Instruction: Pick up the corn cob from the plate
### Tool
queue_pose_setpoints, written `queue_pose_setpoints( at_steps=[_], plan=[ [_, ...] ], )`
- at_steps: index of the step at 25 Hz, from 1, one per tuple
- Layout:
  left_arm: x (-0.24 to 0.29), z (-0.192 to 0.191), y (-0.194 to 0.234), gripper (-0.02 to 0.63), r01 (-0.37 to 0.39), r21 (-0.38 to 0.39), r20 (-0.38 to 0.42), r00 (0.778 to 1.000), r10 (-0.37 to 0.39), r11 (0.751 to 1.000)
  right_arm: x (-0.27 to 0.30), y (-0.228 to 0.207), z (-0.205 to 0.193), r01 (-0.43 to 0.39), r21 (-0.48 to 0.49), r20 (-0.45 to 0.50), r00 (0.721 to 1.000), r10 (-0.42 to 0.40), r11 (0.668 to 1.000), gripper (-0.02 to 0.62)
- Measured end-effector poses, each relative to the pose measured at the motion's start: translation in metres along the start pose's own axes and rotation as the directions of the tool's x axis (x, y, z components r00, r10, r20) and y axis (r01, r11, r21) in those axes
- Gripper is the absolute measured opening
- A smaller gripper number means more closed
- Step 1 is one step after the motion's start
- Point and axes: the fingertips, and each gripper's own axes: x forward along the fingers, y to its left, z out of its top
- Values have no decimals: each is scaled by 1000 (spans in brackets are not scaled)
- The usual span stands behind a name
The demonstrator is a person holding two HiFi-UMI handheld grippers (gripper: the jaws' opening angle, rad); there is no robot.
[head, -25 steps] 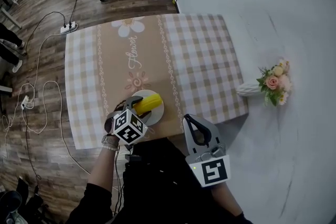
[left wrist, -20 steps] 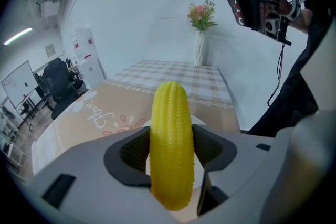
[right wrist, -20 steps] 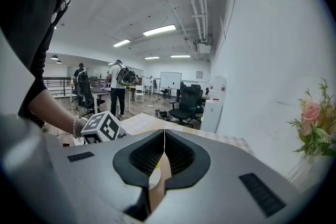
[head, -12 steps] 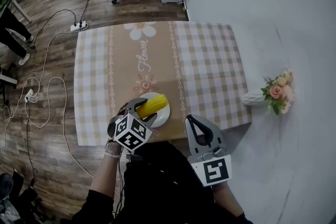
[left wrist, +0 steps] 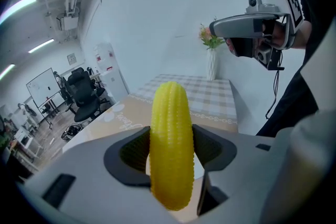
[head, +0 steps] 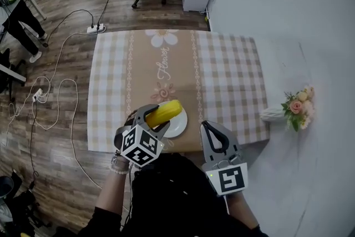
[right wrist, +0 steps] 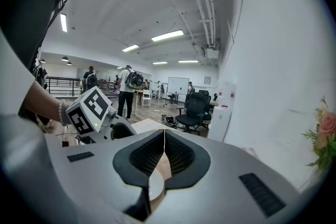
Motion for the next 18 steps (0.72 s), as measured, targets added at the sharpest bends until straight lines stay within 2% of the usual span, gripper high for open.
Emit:
queue_pose_setpoints(
  at_steps=[5, 18],
  plan=[
    [-19, 9, 4, 253, -21, 15, 20, 1000, 21, 1000, 2, 5, 2, -19, -14, 5, 1000, 19, 1000, 41],
    [-67, 24, 11, 253, -92, -7, 75, 993, 93, 996, 18, 9, 29, -46, -44, 80, 996, 49, 998, 41]
  ],
)
